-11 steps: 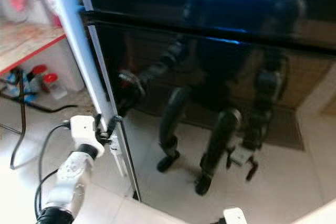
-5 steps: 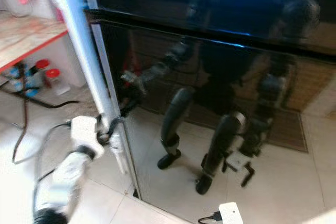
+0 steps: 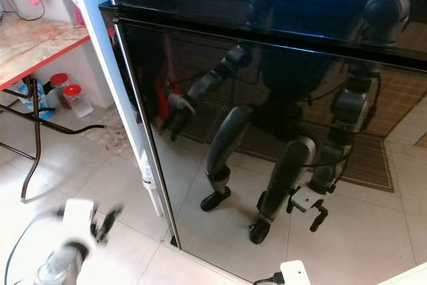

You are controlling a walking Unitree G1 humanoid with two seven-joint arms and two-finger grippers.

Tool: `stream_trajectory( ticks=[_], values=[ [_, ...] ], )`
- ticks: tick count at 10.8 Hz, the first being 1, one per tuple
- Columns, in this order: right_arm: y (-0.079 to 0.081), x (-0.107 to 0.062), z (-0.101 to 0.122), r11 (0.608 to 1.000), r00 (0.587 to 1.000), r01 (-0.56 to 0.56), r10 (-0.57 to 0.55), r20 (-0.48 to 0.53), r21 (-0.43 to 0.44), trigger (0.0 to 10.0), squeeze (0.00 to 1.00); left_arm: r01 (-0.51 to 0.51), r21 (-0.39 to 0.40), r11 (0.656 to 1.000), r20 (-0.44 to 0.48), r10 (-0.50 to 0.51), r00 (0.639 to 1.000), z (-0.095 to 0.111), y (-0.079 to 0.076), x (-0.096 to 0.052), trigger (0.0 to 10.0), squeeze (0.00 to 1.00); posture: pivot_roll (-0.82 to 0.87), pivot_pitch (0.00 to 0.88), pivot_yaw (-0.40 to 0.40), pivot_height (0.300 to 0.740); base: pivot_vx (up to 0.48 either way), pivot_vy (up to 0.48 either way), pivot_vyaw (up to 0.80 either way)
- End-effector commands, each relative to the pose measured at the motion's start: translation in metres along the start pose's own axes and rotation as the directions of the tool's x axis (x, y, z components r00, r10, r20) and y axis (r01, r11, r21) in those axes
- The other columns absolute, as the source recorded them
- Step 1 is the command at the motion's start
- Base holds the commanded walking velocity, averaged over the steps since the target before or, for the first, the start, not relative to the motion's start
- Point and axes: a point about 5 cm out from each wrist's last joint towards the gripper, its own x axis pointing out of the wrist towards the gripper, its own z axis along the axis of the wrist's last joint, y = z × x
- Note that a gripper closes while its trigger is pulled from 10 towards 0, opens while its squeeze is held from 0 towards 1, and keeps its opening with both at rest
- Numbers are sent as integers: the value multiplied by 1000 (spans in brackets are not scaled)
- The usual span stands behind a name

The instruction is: Restocking fridge

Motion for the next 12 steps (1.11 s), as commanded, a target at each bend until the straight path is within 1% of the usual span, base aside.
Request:
stream_trajectory(
  ticks=[1, 2, 3, 4, 5, 6, 7, 10, 12],
  values=[
    [-1, 0, 2, 1000, 1000, 1, -1, 4, 5, 10000, 0, -58, -4, 998, -64, 57, 996, -8, 7, 6, 10000, 0, -86, 0, -27, 740, 0, 0, 0],
    [-1, 0, 2, 1000, 1000, 2, -2, 7, 12, 10000, 0, -73, -41, 996, -117, 68, 991, -15, 8, 9, 10000, 0, -89, 0, -29, 740, 0, 0, 0],
    [-1, 0, 2, 999, 1000, 10, -10, 10, 31, 10000, 0, -107, -56, 993, -225, 92, 970, -31, 9, 10, 10000, 0, -98, 0, -24, 740, 0, 0, 0],
    [0, 0, 1, 999, 1000, 15, -16, 13, 50, 10000, 0, -113, -36, 993, -298, 97, 950, -44, 9, 8, 10000, 0, -98, 0, -21, 740, 0, 0, 0],
    [0, 0, 1, 998, 1000, 14, -15, 12, 60, 10000, 0, -117, -9, 993, -387, 105, 916, -60, 9, 1, 10000, 0, -90, 0, -25, 740, 0, 0, 0],
    [2, 0, 0, 996, 1000, 15, -16, 13, 87, 10000, 0, -150, 10, 989, -470, 137, 872, -76, 13, -9, 10000, 0, -113, 0, -13, 740, 0, 0, 0],
    [2, 0, -1, 994, 1000, 26, -28, 11, 109, 10000, 0, -140, 23, 990, -496, 133, 858, -82, 10, -13, 10000, 0, -116, 0, -12, 740, 0, 0, 0],
    [1, 0, -3, 992, 1000, 26, -26, -2, 125, 10000, 0, -164, -4, 986, -502, 140, 853, -88, 4, -16, 10000, 0, -103, 0, -23, 740, 0, 0, 0],
    [2, 0, -4, 993, 1000, 18, -17, -10, 113, 10000, 0, -158, -1, 987, -535, 133, 834, -100, 1, -27, 10000, 0, -106, 0, -22, 740, 0, 0, -763]
  ],
)
